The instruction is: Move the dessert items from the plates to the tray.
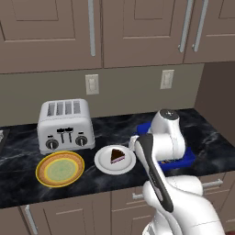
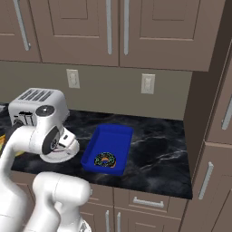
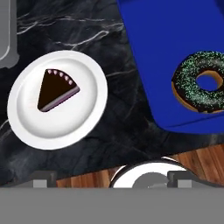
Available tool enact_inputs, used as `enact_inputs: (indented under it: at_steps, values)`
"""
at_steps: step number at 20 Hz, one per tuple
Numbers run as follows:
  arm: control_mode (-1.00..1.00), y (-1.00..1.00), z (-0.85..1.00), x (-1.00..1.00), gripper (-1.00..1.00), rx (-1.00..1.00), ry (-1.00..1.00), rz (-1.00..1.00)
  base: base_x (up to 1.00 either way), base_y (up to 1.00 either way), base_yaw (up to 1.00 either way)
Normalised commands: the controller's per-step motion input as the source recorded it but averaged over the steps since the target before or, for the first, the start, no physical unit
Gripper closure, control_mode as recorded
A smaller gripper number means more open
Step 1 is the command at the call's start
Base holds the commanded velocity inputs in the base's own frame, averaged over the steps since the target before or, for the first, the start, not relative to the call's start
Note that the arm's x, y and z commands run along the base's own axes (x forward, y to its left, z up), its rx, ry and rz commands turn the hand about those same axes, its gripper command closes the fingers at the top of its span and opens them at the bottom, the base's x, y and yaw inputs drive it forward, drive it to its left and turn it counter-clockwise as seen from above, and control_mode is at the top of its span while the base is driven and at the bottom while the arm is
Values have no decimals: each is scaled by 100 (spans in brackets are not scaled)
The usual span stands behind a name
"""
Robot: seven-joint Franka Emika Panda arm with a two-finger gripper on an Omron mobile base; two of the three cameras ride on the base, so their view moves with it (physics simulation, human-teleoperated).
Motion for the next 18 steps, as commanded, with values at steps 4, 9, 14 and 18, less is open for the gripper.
enact_inputs:
  at_steps: [4, 9, 14, 18]
  values:
    - [-100, 61, 0, 18, -100, 0, -2, -8, 0, 0, 0]
    - [-100, 57, 0, 26, -100, 0, -7, -10, 0, 0, 0]
    - [-100, 26, 0, 35, -100, 9, -7, -10, 0, 0, 0]
    - [-100, 0, 0, 29, -100, 15, 0, -1, 0, 0, 0]
